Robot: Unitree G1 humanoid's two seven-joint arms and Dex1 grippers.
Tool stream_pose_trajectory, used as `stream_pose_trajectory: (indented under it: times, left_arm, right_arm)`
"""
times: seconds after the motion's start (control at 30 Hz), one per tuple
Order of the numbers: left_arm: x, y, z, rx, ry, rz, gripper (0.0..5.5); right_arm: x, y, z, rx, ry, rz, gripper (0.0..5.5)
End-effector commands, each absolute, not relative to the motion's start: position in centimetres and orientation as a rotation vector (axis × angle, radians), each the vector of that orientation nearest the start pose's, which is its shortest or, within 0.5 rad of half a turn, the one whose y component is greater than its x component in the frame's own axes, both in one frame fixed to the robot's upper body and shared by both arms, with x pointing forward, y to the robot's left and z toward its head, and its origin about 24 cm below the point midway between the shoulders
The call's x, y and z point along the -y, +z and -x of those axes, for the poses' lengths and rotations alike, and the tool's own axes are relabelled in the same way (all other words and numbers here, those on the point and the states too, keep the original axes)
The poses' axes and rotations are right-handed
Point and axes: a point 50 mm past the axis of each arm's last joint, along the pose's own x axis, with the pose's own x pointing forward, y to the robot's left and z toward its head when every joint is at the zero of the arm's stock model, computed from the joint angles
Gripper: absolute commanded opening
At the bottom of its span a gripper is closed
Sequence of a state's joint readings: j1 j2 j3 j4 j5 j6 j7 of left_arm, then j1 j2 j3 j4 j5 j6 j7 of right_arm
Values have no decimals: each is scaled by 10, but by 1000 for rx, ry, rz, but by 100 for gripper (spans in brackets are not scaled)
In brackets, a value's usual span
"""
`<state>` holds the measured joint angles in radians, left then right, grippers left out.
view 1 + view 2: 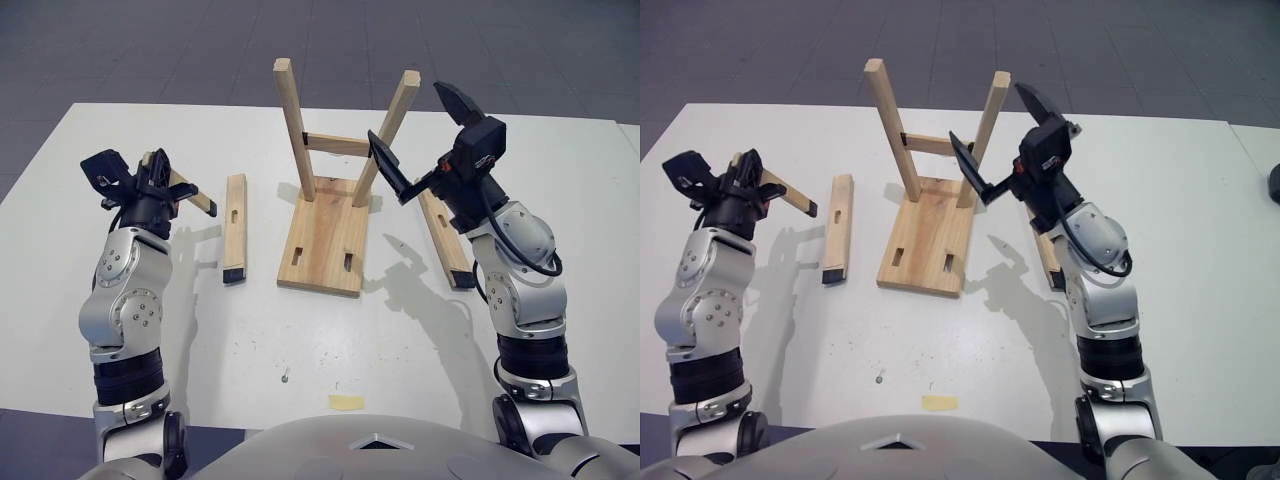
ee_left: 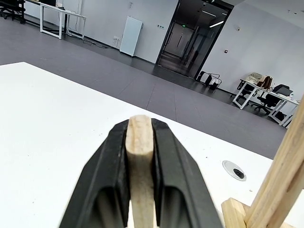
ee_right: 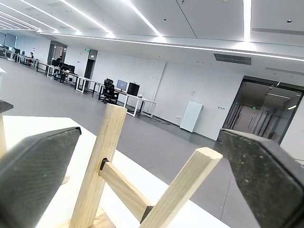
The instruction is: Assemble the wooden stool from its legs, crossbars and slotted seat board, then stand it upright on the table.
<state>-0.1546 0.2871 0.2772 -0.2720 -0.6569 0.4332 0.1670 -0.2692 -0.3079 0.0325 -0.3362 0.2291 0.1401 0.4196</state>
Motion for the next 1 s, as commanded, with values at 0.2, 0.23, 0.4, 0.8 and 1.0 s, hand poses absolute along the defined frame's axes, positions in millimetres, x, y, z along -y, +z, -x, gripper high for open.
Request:
stream_pose_trajectory:
  times: [0.2, 0.23, 0.4, 0.8, 1.0]
  left_arm:
    - [-223, 122, -282, 52, 124, 358, 41]
    - [-224, 119, -283, 45, 125, 367, 41]
    - [-219, 108, -285, 12, 125, 374, 41]
    - [-224, 91, -279, -39, 128, 240, 41]
    - [-203, 51, -262, -154, 39, 217, 41]
  right_arm:
    - [135, 173, -270, 412, 595, 182, 540]
    - [135, 173, -270, 413, 594, 182, 540]
    - [135, 174, -271, 413, 592, 186, 540]
    - [136, 176, -272, 425, 584, 184, 540]
    - [135, 181, -272, 449, 589, 184, 540]
